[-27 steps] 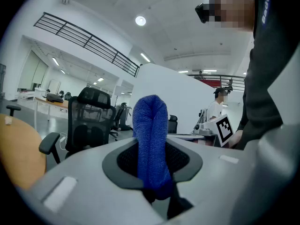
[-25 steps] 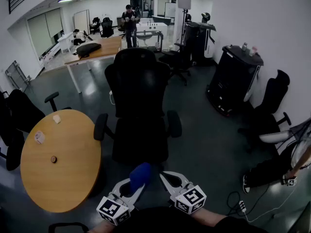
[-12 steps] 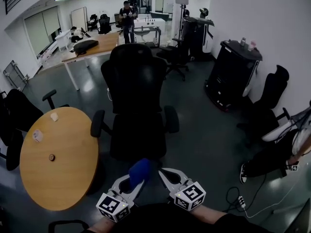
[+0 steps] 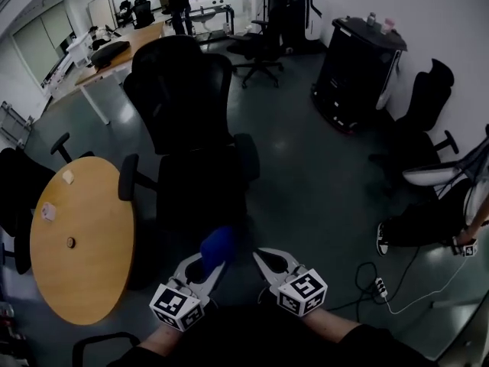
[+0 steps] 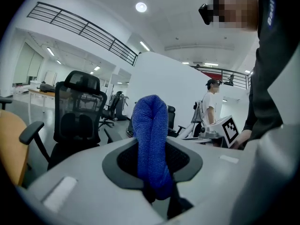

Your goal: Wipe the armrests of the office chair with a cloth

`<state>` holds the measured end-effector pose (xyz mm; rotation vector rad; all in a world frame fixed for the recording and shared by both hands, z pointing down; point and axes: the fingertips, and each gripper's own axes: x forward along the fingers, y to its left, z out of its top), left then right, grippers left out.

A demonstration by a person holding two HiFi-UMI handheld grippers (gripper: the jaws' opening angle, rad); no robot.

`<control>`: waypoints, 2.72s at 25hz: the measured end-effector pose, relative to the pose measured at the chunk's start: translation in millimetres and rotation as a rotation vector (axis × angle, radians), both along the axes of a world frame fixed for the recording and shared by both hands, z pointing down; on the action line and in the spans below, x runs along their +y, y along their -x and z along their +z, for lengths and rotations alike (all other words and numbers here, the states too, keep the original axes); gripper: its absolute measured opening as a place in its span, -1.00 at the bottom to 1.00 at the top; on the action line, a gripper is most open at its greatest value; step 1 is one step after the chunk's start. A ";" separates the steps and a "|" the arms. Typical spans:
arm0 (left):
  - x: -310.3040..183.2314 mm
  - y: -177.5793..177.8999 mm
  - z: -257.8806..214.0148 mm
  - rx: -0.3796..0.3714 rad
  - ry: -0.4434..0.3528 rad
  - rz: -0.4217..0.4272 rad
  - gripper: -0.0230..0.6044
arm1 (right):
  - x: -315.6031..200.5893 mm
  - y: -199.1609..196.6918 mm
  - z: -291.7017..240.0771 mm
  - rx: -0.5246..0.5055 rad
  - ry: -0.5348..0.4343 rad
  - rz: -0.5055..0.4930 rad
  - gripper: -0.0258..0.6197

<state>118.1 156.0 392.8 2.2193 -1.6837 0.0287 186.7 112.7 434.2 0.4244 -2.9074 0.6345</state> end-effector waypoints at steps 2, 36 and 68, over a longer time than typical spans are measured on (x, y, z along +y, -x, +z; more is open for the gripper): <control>-18.9 -2.6 3.4 -0.027 0.001 -0.018 -0.54 | -17.4 -17.2 5.5 0.001 0.018 0.018 -0.91; -371.6 216.9 65.0 -0.270 0.100 0.208 -0.54 | -215.3 120.0 123.0 0.353 0.152 0.190 -0.91; -519.5 173.8 241.7 -0.857 0.691 0.639 -0.54 | -263.5 122.6 206.7 0.410 0.331 -0.214 -0.91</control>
